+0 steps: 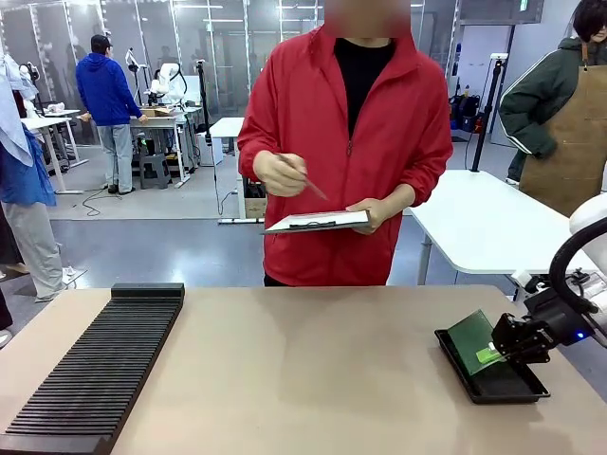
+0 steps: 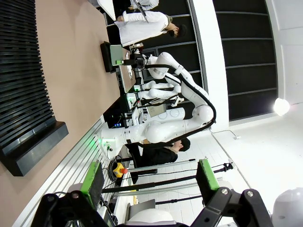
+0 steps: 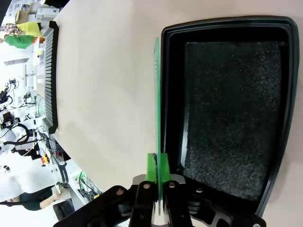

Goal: Inspect the PCB.
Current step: Place the Blank PCB in the ESD tray.

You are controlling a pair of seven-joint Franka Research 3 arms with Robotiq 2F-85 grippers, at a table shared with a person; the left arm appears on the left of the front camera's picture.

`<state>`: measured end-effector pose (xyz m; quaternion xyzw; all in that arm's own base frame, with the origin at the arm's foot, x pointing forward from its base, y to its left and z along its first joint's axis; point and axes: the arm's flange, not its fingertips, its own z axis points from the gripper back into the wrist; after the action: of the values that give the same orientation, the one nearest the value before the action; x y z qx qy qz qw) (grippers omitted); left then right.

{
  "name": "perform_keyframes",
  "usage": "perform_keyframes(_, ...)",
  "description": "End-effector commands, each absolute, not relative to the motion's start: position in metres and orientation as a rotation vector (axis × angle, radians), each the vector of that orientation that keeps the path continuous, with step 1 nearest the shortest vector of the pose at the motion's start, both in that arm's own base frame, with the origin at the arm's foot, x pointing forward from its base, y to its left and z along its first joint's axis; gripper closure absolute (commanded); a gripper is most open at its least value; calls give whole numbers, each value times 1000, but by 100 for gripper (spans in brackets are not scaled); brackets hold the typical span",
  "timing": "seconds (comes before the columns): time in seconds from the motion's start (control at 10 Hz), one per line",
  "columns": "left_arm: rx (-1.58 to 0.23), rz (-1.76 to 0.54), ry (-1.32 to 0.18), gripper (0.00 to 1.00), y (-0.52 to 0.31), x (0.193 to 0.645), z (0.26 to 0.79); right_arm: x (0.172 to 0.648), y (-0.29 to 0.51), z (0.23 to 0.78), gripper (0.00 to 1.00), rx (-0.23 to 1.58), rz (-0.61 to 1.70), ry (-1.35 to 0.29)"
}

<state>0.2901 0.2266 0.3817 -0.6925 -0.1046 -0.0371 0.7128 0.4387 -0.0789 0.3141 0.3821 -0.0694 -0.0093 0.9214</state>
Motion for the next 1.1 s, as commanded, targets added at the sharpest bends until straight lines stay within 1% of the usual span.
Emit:
perform_keyframes(0.0, -1530, -80, -223, 0, 227, 288, 383, 445, -80, 302, 97, 757, -19, -150)
perform_keyframes(0.3, -1530, -80, -223, 0, 227, 288, 383, 452, -85, 298, 97, 749, -32, -189)
perform_keyframes(0.5, -1530, -80, -223, 0, 227, 288, 383, 451, -84, 291, 97, 734, -45, -171)
perform_keyframes(0.6, -1530, -80, -223, 0, 227, 288, 383, 451, -82, 287, 94, 746, -53, -171)
perform_keyframes(0.7, -1530, -80, -223, 0, 227, 288, 383, 450, -79, 283, 75, 749, -61, -180)
perform_keyframes(0.8, -1530, -80, -223, 0, 227, 288, 383, 449, -78, 282, 70, 735, -70, -202)
perform_keyframes(0.9, -1530, -80, -223, 0, 227, 288, 383, 445, -77, 283, 51, 720, -73, -202)
perform_keyframes(1.0, -1530, -80, -223, 0, 227, 288, 383, 440, -75, 284, 46, 697, -79, -201)
